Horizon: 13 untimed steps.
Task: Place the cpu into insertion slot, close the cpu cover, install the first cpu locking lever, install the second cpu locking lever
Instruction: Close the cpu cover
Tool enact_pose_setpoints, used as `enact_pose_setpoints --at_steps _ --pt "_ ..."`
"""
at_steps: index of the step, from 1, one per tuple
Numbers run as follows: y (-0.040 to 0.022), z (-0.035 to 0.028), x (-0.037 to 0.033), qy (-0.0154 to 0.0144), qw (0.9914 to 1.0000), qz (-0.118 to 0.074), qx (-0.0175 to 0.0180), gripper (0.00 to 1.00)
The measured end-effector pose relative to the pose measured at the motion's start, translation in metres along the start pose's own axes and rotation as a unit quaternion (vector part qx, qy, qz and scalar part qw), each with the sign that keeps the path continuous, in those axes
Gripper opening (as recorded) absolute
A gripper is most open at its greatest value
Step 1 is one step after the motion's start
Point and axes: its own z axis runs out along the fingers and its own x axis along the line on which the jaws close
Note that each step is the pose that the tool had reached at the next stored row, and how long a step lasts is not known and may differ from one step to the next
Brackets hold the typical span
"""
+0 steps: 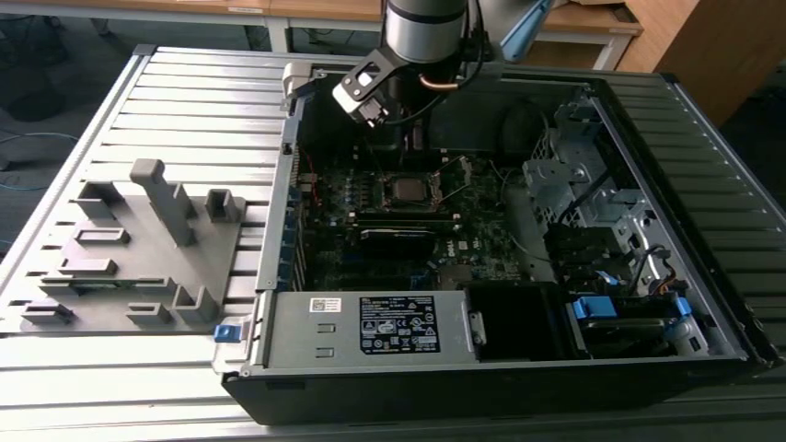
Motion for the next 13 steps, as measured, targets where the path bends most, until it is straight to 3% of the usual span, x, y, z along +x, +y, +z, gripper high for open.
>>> enact_pose_setpoints --at_steps 13 --pt "0.0005 -0.0025 0.0001 0.0000 1.00000 0.000 0.0000 0.11"
